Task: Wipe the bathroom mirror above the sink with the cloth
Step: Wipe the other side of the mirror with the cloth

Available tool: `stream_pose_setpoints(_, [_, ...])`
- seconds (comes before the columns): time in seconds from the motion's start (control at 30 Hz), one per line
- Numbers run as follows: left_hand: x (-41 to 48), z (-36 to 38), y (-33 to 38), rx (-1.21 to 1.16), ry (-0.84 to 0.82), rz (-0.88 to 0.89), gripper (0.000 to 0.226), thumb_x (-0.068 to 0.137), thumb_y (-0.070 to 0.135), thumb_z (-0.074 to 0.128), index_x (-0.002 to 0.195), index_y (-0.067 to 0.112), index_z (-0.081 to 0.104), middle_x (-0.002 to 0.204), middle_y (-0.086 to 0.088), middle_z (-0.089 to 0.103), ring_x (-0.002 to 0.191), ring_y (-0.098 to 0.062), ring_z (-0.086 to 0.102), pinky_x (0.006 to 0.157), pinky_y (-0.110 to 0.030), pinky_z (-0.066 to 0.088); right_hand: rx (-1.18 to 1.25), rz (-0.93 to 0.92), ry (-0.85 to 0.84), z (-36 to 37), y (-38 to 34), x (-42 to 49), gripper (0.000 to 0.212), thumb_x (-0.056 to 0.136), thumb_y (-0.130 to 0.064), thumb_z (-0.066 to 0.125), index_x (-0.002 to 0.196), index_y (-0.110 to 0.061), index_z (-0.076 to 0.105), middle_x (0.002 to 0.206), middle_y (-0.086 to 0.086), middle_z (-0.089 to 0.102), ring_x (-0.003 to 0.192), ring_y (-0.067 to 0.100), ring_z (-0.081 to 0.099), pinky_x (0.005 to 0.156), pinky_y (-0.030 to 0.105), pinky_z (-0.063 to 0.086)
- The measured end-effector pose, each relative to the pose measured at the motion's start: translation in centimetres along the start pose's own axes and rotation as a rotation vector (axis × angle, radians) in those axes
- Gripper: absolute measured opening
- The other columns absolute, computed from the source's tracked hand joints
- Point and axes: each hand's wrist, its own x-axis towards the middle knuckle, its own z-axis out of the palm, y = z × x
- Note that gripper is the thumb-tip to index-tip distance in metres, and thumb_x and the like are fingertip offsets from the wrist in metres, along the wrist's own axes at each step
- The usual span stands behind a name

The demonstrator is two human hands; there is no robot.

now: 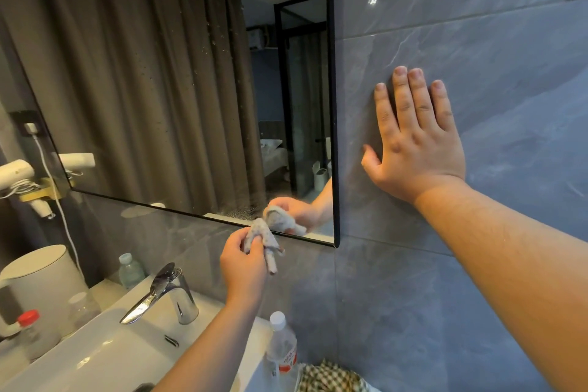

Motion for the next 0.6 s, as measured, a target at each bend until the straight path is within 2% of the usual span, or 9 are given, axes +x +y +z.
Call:
stream_pose_setpoints(0.1, [-1.6, -1.7, 0.6, -0.089, -0.105, -0.06, 0.007, 0.093, 0.007, 0.056, 0.092, 0.009, 0.062, 0.082, -0.007, 0.064, 0.077, -0.024, 0.058, 0.067, -0.031, 0.045, 0.02, -0.002, -0.019, 0.0, -0.1, -0.1, 0.085, 0.089, -0.051, 0.036, 0.157, -0.005, 0.012, 0.164, 0.021, 0.004, 0.152, 0.036, 0.001, 0.123, 0.048, -0.005])
stream_pose_setpoints(0.17, [-2.7, -2.5, 1.3, -0.185, -0.164, -0.148, 0.014, 0.097, 0.011, 0.051, 0.091, 0.002, 0.06, 0.078, -0.014, 0.06, 0.073, -0.026, 0.053, 0.063, -0.034, 0.042, 0.045, 0.0, -0.023, 0.0, -0.1, -0.1, 0.085, 0.089, -0.051, 0.036, 0.157, -0.005, 0.012, 0.164, 0.021, 0.004, 0.152, 0.036, 0.001, 0.123, 0.047, -0.005])
stream_pose_setpoints(0.23, [-4.1, -3.0, 2.6, -0.282, -0.246, -0.234, 0.02, 0.1, 0.014, 0.048, 0.093, -0.001, 0.059, 0.082, -0.019, 0.061, 0.075, -0.028, 0.055, 0.066, -0.037, 0.043, 0.085, 0.01, -0.033, -0.1, 0.0, 0.0, 0.083, 0.09, -0.048, 0.038, 0.157, -0.006, 0.014, 0.164, 0.02, 0.005, 0.152, 0.035, 0.001, 0.123, 0.046, -0.006])
stream_pose_setpoints(0.3, [-5.5, -3.4, 4.4, -0.347, -0.32, -0.26, 0.021, 0.1, 0.016, 0.047, 0.093, 0.002, 0.061, 0.086, -0.019, 0.065, 0.078, -0.028, 0.059, 0.067, -0.037, 0.046, 0.206, 0.078, -0.013, -0.6, -0.7, -0.5, 0.074, 0.09, -0.041, 0.045, 0.153, -0.006, 0.028, 0.163, 0.019, 0.014, 0.152, 0.034, 0.008, 0.123, 0.044, -0.003])
stream_pose_setpoints(0.37, [-6.5, -3.9, 6.1, -0.397, -0.38, -0.262, 0.022, 0.1, 0.016, 0.046, 0.095, 0.0, 0.061, 0.088, -0.019, 0.067, 0.079, -0.027, 0.062, 0.067, -0.037, 0.048, 0.486, 0.189, 0.007, -1.5, -2.9, -2.4, 0.055, 0.087, -0.036, 0.048, 0.134, -0.009, 0.055, 0.153, 0.017, 0.04, 0.146, 0.036, 0.03, 0.122, 0.044, 0.014])
stream_pose_setpoints(0.43, [-7.4, -4.3, 7.4, -0.438, -0.421, -0.263, 0.022, 0.099, 0.015, 0.047, 0.098, -0.003, 0.06, 0.088, -0.021, 0.066, 0.079, -0.03, 0.062, 0.072, -0.041, 0.049, 0.928, 0.23, -0.191, -3.7, -5.9, -5.8, 0.039, 0.087, -0.04, 0.046, 0.107, -0.017, 0.07, 0.122, 0.002, 0.068, 0.121, 0.025, 0.057, 0.106, 0.039, 0.04])
stream_pose_setpoints(0.5, [-8.2, -4.7, 8.3, -0.459, -0.433, -0.257, 0.022, 0.098, 0.016, 0.048, 0.093, -0.002, 0.06, 0.084, -0.022, 0.065, 0.076, -0.03, 0.06, 0.072, -0.043, 0.047, 1.224, 0.22, -0.443, -6.6, -8.4, -9.0, 0.037, 0.087, -0.052, 0.049, 0.095, -0.024, 0.072, 0.096, -0.012, 0.071, 0.095, 0.008, 0.064, 0.087, 0.036, 0.05])
stream_pose_setpoints(0.6, [-8.8, -5.2, 8.5, -0.4, -0.398, -0.243, 0.023, 0.098, 0.018, 0.051, 0.084, 0.002, 0.058, 0.072, -0.019, 0.061, 0.066, -0.027, 0.052, 0.057, -0.037, 0.042, 1.371, 0.168, -0.583, -8.5, -9.6, -11.3, 0.035, 0.077, -0.056, 0.062, 0.104, -0.036, 0.07, 0.099, -0.015, 0.071, 0.096, 0.005, 0.064, 0.084, 0.034, 0.052])
